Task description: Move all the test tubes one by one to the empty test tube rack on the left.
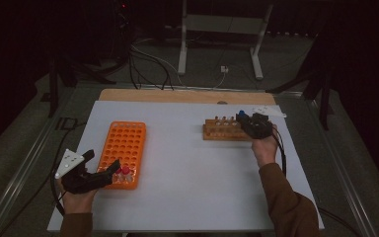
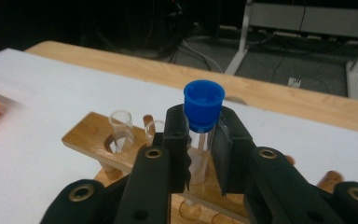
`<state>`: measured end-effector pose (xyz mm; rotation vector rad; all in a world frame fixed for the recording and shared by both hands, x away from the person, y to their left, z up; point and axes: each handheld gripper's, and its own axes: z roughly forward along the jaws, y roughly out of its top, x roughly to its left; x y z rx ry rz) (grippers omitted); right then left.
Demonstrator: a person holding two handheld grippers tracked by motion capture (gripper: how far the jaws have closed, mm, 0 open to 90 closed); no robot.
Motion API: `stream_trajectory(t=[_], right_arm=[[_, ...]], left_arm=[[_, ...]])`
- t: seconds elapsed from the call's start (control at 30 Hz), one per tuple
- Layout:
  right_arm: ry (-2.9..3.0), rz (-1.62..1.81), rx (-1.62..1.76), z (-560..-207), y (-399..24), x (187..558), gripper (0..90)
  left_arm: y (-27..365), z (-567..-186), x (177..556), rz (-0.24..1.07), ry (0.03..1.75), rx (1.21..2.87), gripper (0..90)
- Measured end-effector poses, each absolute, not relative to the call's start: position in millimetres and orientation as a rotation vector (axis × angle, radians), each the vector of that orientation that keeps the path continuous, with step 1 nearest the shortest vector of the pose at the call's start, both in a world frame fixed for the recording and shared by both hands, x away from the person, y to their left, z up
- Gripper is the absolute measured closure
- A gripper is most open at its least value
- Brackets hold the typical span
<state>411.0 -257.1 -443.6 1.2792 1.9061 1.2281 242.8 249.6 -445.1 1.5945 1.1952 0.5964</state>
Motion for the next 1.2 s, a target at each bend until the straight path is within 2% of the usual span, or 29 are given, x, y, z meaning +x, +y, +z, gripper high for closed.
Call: stream_trajectory(t=[0.47, 0.83, 1.2], right_arm=[[1.844, 1.328, 1.203, -405.2, -273.1, 388.9, 77.3], [1.977, 1.364, 1.173, -412.5, -264.0, 367.3, 77.2], [2.102, 1.427, 1.105, -416.8, -236.4, 337.7, 77.0]], left_arm=[[231.6, -427.8, 241.6, 0.572, 1.134, 1.597, 1.4], [195.6, -410.5, 242.3, 0.548, 1.044, 1.647, 1.4], [138.5, -405.7, 238.5, 0.533, 0.937, 1.729, 1.5]])
